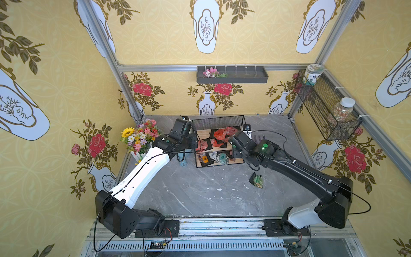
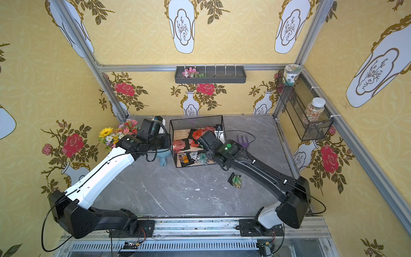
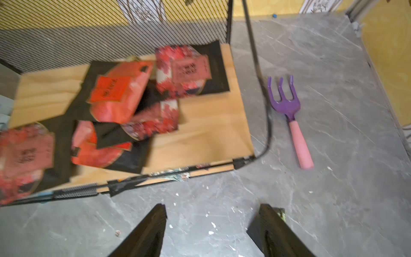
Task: Remove the tea bags from the shelf
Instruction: Place the tea bag at the center of the board, then pick up the tea bag from the shelf.
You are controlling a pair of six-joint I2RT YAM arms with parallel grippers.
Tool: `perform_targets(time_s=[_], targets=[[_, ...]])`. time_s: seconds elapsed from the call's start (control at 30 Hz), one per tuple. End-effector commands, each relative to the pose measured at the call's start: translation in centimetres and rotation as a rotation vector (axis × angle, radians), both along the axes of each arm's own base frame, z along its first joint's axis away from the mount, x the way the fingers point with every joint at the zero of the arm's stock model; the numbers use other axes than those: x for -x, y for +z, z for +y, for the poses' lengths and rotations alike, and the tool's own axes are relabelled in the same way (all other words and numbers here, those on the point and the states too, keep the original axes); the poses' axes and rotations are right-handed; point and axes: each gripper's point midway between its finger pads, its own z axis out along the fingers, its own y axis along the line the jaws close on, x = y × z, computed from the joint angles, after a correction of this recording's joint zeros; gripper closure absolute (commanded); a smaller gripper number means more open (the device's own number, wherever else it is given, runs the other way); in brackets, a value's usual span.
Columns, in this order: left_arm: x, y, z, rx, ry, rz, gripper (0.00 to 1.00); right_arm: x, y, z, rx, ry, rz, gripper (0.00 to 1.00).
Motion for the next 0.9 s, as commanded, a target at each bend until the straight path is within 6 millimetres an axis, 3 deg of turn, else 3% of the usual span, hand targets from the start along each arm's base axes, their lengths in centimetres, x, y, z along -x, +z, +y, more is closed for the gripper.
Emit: perform_targets(time_s=[0.0, 0.2, 0.33, 0.43, 0.67, 0.87], targets=[[1.0, -1.6, 0.5, -0.057, -0.029, 0.062, 1.00, -1.9, 0.4, 1.5, -0.014, 0.033, 0.040, 0.30], [1.0, -1.6, 0.6, -0.060, -0.028, 0.062, 1.00, -6.5, 0.7, 2.5, -0.204, -0.031, 0.105, 0.36], [0.9, -1.5, 0.5, -0.058, -0.029, 0.058, 1.00, -8.3, 0.5, 3.9, -0.248, -0.039, 0.126, 0.37], [0.9, -1.5, 0.4, -0.059, -0.031, 0.057, 1.00, -9.2, -0.3, 4.6, -0.270, -0.058, 0.148, 0.38], [0.9, -1.4, 0.5, -0.061, -0.030, 0.055, 1.00, -10.9, -2.0, 4.4, -0.365, -0.128, 0.188, 0.39], [0.9, -1.4, 0.6, -0.061, -0.030, 0.054, 1.00, -11.8, -3.0, 5.0, -0.394, -0.119, 0.212, 0.45]])
